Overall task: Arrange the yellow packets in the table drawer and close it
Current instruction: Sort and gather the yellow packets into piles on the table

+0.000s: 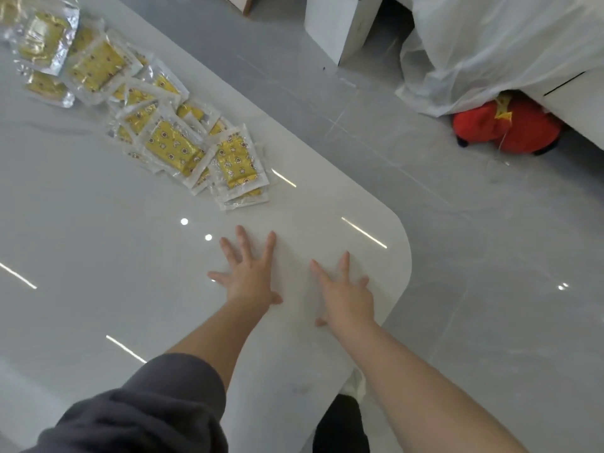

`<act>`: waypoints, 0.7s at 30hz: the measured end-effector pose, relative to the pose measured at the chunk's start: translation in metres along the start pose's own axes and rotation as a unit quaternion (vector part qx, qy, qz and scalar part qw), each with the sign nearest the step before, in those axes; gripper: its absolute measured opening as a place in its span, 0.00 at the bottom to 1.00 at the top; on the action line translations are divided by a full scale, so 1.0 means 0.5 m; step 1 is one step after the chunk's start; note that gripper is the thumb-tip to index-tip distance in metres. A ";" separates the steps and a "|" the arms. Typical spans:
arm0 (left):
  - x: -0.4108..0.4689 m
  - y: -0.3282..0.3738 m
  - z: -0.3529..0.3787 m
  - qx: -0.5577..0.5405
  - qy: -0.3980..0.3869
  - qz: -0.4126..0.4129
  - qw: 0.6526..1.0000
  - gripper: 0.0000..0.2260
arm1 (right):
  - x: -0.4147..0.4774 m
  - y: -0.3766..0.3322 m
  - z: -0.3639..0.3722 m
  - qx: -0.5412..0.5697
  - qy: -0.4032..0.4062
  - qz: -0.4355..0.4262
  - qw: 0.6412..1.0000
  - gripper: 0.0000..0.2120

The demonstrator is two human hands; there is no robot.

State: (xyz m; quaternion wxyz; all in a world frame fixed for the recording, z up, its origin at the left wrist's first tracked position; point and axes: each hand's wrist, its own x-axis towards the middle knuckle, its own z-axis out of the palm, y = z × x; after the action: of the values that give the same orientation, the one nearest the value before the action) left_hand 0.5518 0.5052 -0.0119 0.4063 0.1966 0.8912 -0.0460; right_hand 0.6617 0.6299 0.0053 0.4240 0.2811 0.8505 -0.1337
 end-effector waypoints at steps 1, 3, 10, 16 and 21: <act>-0.001 0.002 -0.001 0.002 -0.004 -0.004 1.000 0.58 | 0.011 0.022 -0.027 -0.018 0.011 -0.016 1.000 0.52; -0.002 0.004 -0.004 0.020 -0.003 -0.011 1.000 0.58 | 0.047 0.072 -0.086 -0.069 0.045 -0.065 0.994 0.53; -0.002 0.004 -0.005 0.005 -0.011 -0.030 0.999 0.57 | 0.112 0.140 -0.118 -0.079 0.058 -0.185 0.978 0.53; 0.000 0.028 -0.018 0.043 -0.023 -0.066 0.997 0.59 | 0.118 0.133 -0.164 -0.133 -0.017 -0.199 0.971 0.55; 0.007 0.054 -0.031 0.062 -0.027 -0.079 0.995 0.53 | 0.114 0.130 -0.201 -0.161 -0.056 -0.206 0.964 0.51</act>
State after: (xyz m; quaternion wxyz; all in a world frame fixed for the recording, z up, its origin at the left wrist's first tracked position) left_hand 0.5496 0.5349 -0.0019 0.4124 0.1494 0.8880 -0.1381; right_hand 0.6076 0.7500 0.0211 0.4743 0.0201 0.8750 -0.0949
